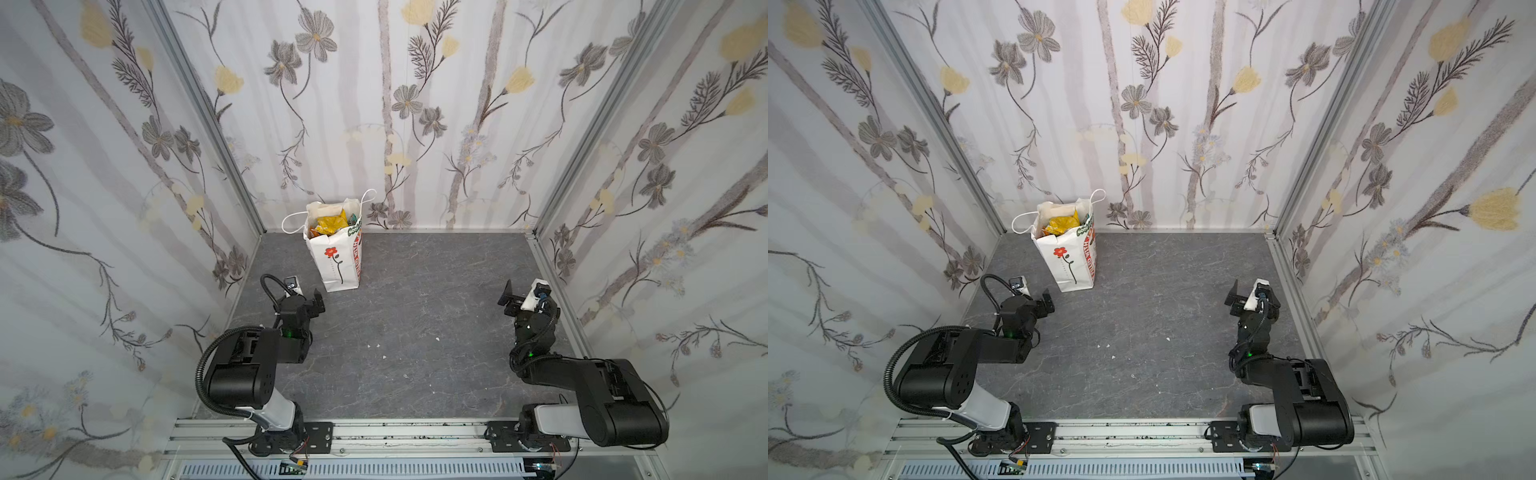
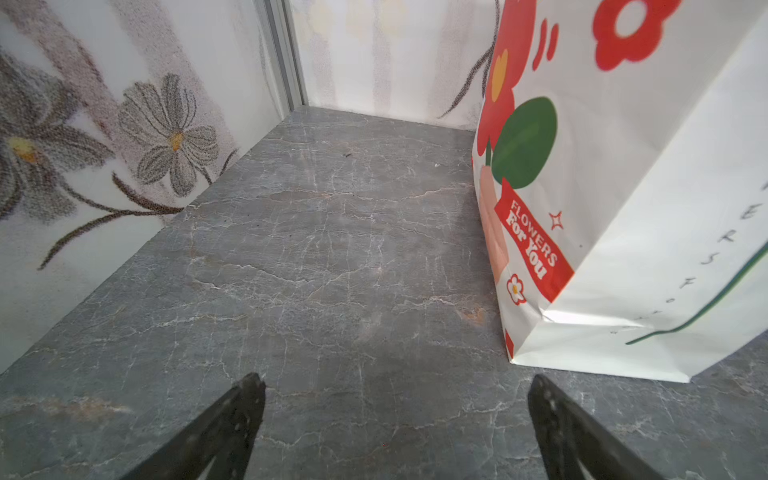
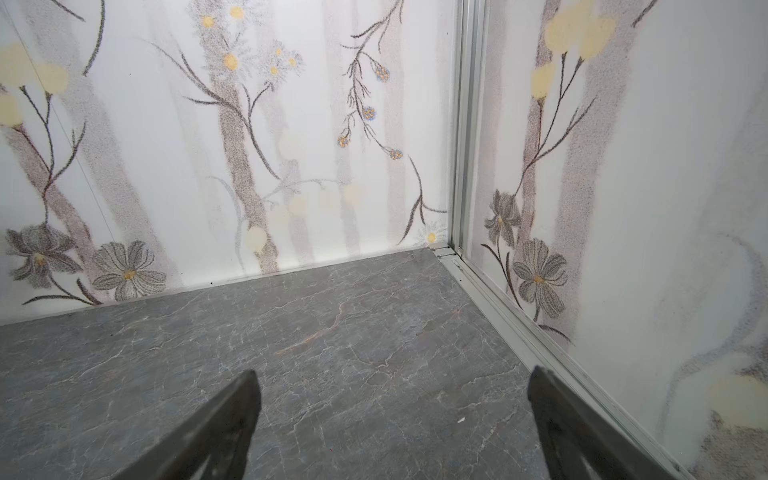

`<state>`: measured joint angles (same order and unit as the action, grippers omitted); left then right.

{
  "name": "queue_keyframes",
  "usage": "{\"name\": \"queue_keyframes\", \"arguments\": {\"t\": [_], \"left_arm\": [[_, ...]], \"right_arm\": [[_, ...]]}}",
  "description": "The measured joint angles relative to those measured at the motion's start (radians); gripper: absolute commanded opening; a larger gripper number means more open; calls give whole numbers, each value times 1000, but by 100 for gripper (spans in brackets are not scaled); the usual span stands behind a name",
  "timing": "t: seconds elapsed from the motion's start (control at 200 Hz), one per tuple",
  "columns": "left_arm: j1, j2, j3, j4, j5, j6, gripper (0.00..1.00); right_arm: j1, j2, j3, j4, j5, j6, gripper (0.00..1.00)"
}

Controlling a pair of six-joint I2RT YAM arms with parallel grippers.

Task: Take the snacks out of the paper bag

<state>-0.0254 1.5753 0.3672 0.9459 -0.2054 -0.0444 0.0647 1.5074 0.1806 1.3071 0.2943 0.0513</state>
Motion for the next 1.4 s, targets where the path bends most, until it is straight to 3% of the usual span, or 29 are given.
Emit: {"name": "queue_keyframes", "arguments": {"t": [0.689,0.959,1.064,1.189,1.294,1.399], "left_arm": [[0,0,0,0,0,0,100],[5,-62,-52,7,18,-4,100],[5,-207,-85,-22,20,-5,100],[3,-532,-12,-292,16,-54,100],[3,-731,146,-558,-14,-182,100],[3,-802,288,-813,-34,-354,100]], "right_arm": [[0,-3,-6,5,0,0,100],[0,-141,-37,-39,0,1,100],[-2,-277,31,-184,-1,20,100],[-2,-442,217,-493,-39,112,100],[7,-483,418,-743,-140,246,100],[49,-441,612,-973,-257,386,99]]}}
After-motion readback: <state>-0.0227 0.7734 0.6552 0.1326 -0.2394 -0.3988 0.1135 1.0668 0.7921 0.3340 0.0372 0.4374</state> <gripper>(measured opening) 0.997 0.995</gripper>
